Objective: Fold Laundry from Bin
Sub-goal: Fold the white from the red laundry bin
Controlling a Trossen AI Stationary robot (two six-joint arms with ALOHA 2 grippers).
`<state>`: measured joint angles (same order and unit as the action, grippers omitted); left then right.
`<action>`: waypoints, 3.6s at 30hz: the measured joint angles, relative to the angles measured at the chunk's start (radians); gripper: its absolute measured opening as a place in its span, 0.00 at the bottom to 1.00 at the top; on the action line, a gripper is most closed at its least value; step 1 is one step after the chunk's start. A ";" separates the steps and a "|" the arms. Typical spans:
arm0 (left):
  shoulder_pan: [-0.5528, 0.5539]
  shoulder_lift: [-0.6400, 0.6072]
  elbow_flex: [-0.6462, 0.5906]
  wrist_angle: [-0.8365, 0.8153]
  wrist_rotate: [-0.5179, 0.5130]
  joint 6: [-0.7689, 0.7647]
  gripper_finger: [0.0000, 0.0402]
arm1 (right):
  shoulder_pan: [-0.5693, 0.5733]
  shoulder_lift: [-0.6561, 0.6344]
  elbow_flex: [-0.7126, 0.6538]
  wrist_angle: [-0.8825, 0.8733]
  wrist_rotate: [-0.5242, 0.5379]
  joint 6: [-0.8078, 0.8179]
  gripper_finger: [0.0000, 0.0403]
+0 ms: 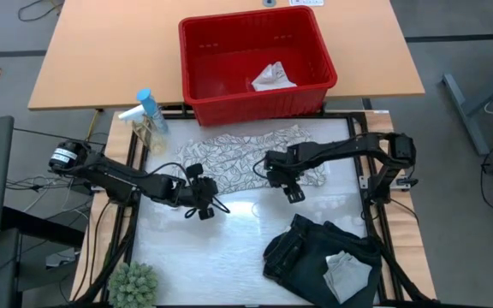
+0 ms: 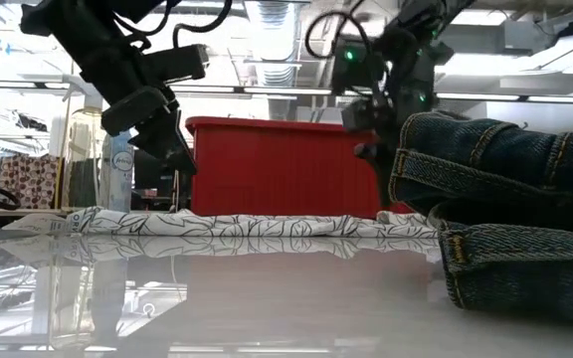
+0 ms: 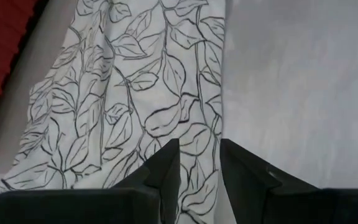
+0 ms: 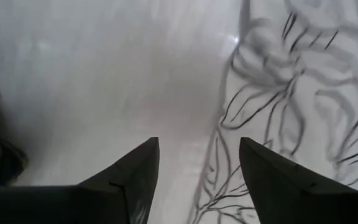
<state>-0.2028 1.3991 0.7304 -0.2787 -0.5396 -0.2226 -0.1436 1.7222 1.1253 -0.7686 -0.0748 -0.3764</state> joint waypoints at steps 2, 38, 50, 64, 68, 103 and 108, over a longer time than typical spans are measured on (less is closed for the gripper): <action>0.000 0.007 -0.001 0.000 -0.007 0.002 0.26 | 0.000 0.000 -0.023 0.002 0.029 0.023 0.62; 0.015 0.171 -0.056 -0.103 0.037 -0.059 0.26 | -0.008 -0.002 -0.145 0.097 0.073 0.118 0.62; 0.043 0.171 -0.064 -0.116 0.100 -0.170 0.07 | -0.016 -0.001 -0.145 0.099 0.047 0.192 0.25; 0.078 0.131 0.123 -0.410 0.147 -0.350 0.00 | 0.014 -0.097 -0.103 0.081 0.077 0.274 0.05; 0.077 0.126 0.248 -0.600 0.110 -0.350 0.00 | 0.014 -0.189 -0.088 0.042 0.080 0.325 0.05; 0.282 0.120 1.015 -1.278 -0.267 0.055 0.00 | -0.213 -0.520 0.162 -0.359 0.344 0.166 0.05; 0.463 0.121 0.978 -1.156 -0.287 0.311 0.00 | -0.398 -0.480 0.162 -0.229 0.431 -0.032 0.05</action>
<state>0.2598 1.5196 1.7088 -1.4351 -0.8268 0.0880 -0.5419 1.2422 1.2877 -0.9971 0.3562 -0.4083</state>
